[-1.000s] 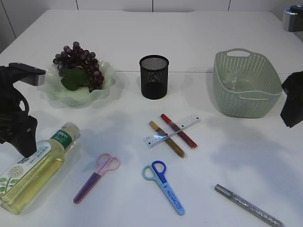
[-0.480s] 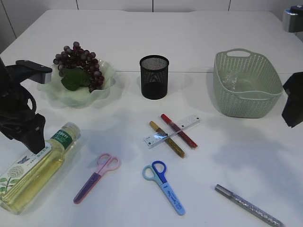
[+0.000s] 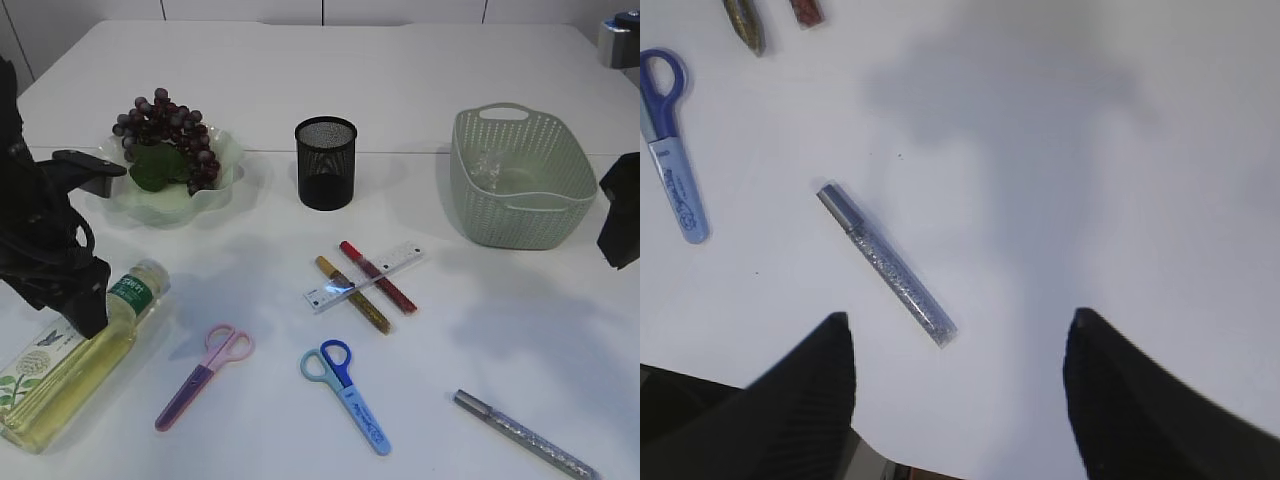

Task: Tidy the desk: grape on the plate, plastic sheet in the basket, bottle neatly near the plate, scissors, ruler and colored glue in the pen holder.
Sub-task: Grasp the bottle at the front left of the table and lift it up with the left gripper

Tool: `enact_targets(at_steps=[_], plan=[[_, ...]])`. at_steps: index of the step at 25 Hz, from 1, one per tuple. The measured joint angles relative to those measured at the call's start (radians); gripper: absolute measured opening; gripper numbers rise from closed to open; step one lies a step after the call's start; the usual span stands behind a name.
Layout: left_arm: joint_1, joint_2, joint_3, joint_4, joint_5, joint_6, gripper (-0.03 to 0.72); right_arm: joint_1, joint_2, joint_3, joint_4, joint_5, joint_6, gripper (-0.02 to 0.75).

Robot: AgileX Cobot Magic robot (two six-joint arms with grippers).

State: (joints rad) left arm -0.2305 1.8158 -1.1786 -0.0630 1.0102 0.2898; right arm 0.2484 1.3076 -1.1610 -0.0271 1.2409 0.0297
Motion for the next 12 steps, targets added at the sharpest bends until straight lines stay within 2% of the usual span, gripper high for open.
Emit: enact_targets(at_steps=[12], plan=[[0.0,0.087,-0.002,-0.001,-0.036,0.0,0.594,0.0,0.0,0.0,0.0,0.0,-0.002,0.51]])
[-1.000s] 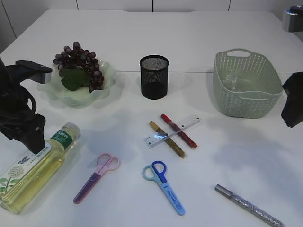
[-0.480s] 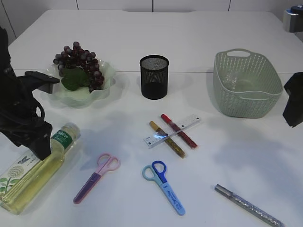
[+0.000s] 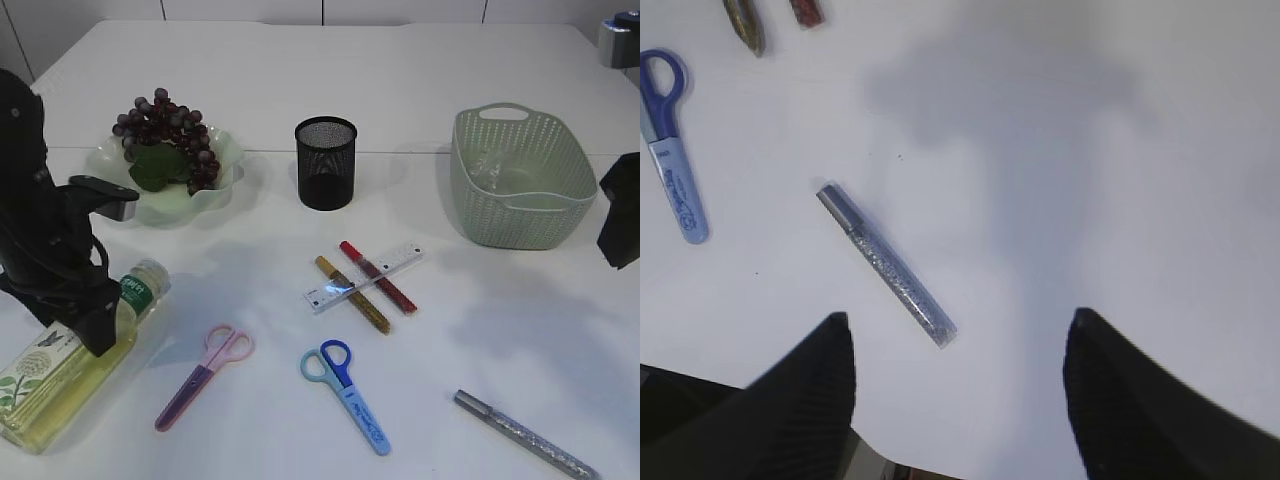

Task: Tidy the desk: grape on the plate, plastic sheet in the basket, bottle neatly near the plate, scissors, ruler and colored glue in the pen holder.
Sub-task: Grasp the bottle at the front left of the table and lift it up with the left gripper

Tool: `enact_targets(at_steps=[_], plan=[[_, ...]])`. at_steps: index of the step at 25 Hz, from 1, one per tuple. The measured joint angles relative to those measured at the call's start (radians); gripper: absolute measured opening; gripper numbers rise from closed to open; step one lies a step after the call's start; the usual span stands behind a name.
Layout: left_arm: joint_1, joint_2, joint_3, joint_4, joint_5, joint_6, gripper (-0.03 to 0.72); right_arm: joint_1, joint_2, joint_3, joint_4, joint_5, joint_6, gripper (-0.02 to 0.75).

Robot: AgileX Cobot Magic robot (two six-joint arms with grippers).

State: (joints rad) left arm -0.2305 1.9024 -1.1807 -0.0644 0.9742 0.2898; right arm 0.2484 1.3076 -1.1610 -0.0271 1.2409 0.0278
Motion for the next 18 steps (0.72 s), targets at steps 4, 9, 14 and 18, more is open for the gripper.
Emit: enact_targets(at_steps=[4,9,14,18], plan=[[0.0,0.019,0.0,0.0,-0.015,0.0,0.592,0.0,0.0,0.0,0.0,0.0,0.0,0.51],[0.0,0.057,-0.004,0.0,-0.012,-0.001,0.592,0.0,0.0,0.0,-0.002,-0.004,0.0,0.51],[0.0,0.07,-0.004,0.008,-0.008,-0.001,0.593,0.0,0.0,0.0,-0.002,-0.004,0.0,0.51],[0.0,0.071,-0.006,0.01,-0.002,-0.001,0.582,0.0,0.0,0.0,-0.004,-0.004,0.0,0.51]])
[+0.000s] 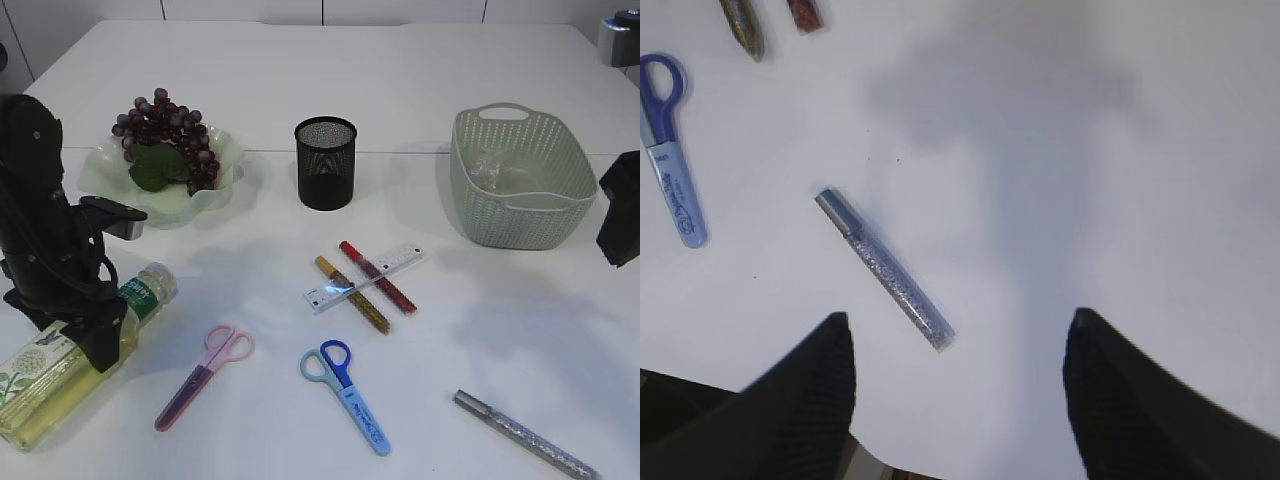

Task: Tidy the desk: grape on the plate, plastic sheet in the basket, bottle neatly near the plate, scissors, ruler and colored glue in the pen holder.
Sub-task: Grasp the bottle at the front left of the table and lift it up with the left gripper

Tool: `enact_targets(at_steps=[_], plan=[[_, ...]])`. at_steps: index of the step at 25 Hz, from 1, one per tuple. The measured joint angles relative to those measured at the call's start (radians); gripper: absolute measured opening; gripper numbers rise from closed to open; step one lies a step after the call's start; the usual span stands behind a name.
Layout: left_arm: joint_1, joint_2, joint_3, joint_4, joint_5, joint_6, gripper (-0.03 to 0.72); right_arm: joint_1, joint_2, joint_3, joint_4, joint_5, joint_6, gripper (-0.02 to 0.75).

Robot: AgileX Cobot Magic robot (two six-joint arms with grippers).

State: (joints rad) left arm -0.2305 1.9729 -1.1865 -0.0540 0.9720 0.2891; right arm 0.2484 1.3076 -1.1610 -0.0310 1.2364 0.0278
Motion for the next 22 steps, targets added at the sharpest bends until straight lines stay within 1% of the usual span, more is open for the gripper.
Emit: enact_targets(at_steps=[8,10,19,22], plan=[[0.0,0.0,-0.004,0.002,0.008,0.0,0.463,0.0,0.0,0.0,0.0,-0.016,-0.004,0.51],[0.0,0.0,-0.006,0.002,0.01,0.0,0.445,0.0,0.0,0.0,0.0,-0.016,-0.004,0.51],[0.0,0.0,-0.006,-0.052,0.012,-0.002,0.435,0.0,0.0,0.0,0.0,-0.016,-0.005,0.509],[0.0,0.0,-0.006,-0.087,0.006,-0.002,0.435,0.0,0.0,0.0,0.0,-0.016,-0.005,0.509]])
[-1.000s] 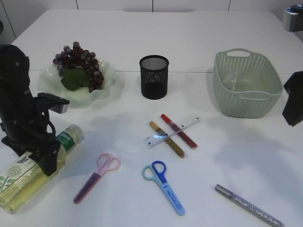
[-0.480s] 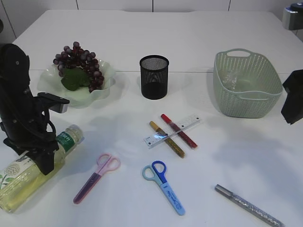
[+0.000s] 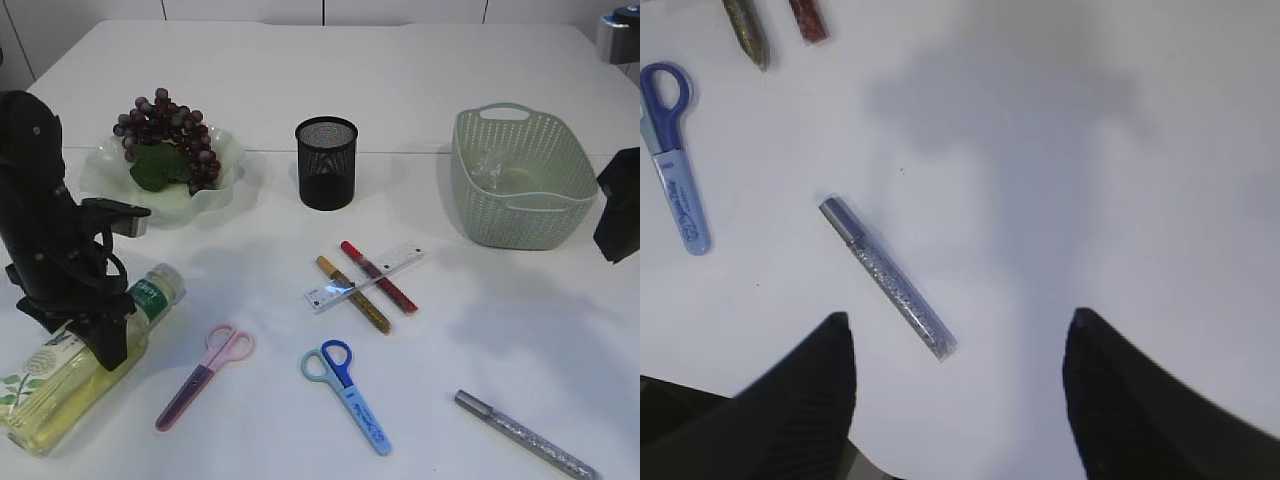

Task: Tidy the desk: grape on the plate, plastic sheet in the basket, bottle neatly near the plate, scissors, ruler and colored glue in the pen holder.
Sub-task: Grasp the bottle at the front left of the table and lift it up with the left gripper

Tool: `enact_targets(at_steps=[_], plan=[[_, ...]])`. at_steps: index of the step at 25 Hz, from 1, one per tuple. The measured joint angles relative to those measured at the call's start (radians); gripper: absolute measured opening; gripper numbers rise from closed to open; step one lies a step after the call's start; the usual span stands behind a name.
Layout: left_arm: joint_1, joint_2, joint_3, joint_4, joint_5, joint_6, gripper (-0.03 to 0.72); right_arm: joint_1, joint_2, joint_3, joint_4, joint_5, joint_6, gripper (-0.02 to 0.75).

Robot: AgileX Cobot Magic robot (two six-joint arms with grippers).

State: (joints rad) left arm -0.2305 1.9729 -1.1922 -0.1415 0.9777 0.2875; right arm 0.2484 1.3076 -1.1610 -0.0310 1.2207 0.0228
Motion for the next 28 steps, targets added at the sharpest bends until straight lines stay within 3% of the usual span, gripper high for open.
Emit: enact_targets(at_steps=[7,14,28], plan=[[0.0,0.0,0.0,-0.083,-0.02,0.004,0.435,0.0,0.0,0.0,0.002,0.0,-0.001,0.506],[0.0,-0.06,0.06,-0.097,-0.113,-0.018,0.435,0.0,0.0,0.0,0.002,0.0,-0.002,0.506],[0.0,-0.462,0.404,-0.117,-0.456,-0.016,0.435,0.0,0.0,0.0,0.019,-0.005,-0.002,0.507]])
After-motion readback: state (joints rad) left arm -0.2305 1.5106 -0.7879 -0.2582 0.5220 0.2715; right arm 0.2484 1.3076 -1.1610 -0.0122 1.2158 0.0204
